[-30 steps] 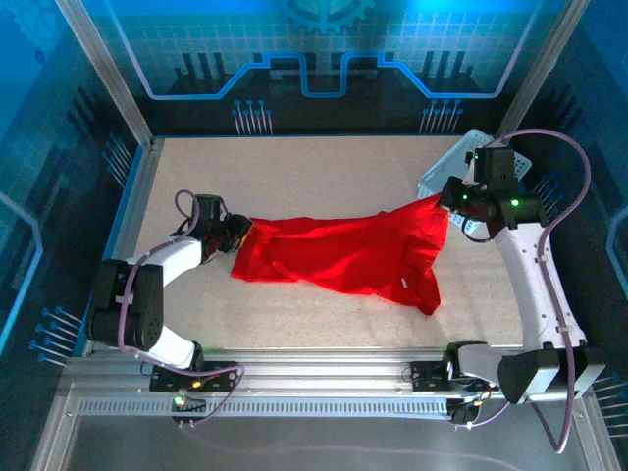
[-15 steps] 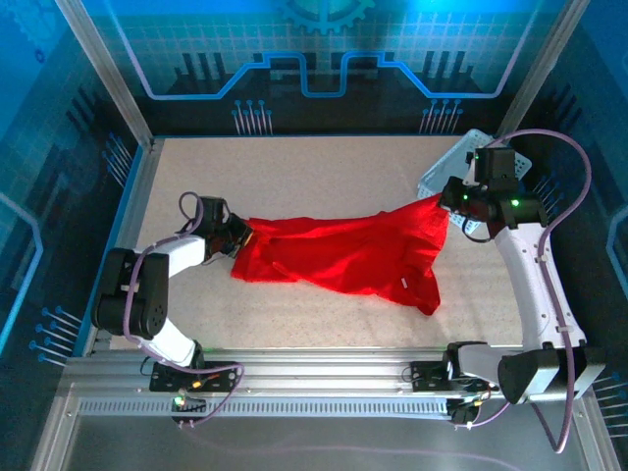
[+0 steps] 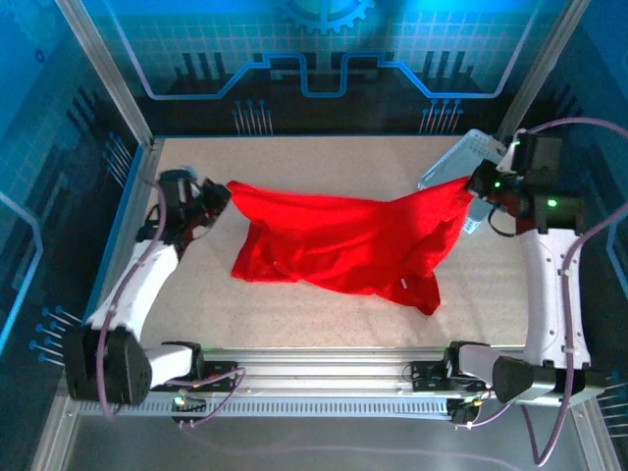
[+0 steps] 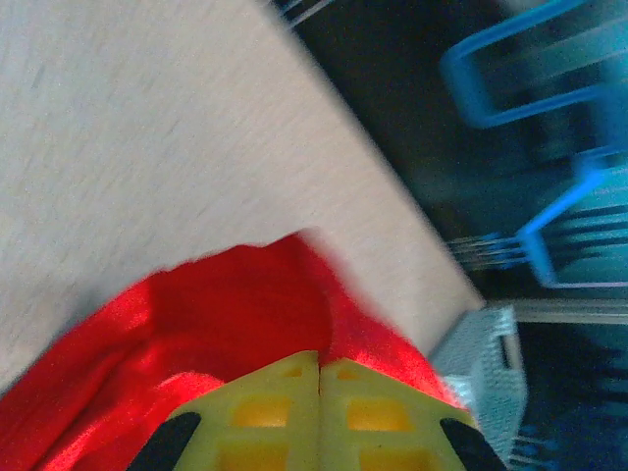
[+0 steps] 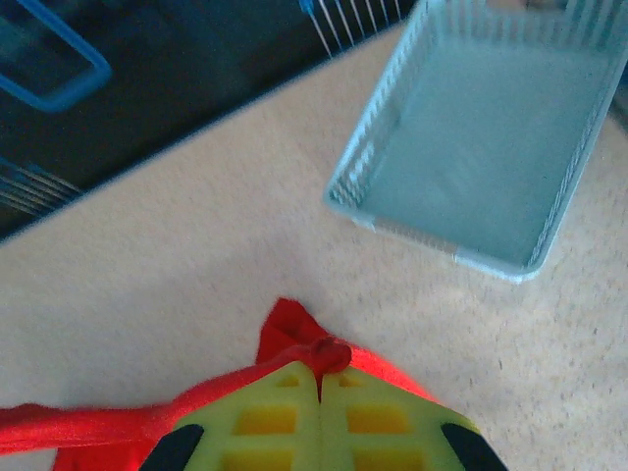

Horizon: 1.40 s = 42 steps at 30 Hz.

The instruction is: Fold the inside-out t-shirt

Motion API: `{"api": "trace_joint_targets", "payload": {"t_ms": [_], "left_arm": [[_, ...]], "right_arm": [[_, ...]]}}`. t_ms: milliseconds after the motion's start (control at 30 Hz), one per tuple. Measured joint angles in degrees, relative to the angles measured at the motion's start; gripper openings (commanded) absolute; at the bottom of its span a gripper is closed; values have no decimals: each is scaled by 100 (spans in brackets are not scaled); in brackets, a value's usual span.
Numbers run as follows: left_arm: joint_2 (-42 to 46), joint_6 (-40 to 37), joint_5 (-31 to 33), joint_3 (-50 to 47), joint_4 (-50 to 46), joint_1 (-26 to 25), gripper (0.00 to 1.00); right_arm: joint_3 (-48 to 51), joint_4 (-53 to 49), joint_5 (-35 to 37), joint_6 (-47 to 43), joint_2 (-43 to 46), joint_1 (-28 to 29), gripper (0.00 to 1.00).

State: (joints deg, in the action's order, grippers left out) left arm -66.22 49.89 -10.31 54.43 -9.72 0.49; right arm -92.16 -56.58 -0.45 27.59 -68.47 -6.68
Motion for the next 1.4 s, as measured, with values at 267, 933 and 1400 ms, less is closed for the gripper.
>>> {"api": "trace_joint_targets", "payload": {"t_ms": [267, 933, 1400], "left_arm": [[1235, -538, -304, 1945, -699, 402, 0], [1928, -1300, 0, 3115, -1303, 424, 0], [-1419, -1255, -221, 3438, -1620, 509, 0]], "right_arm": [[-2260, -422, -570, 155, 85, -308, 0], [-4343, -46, -907, -24, 708, -317, 0], [-3722, 514, -1224, -2, -1884, -212, 0]]}}
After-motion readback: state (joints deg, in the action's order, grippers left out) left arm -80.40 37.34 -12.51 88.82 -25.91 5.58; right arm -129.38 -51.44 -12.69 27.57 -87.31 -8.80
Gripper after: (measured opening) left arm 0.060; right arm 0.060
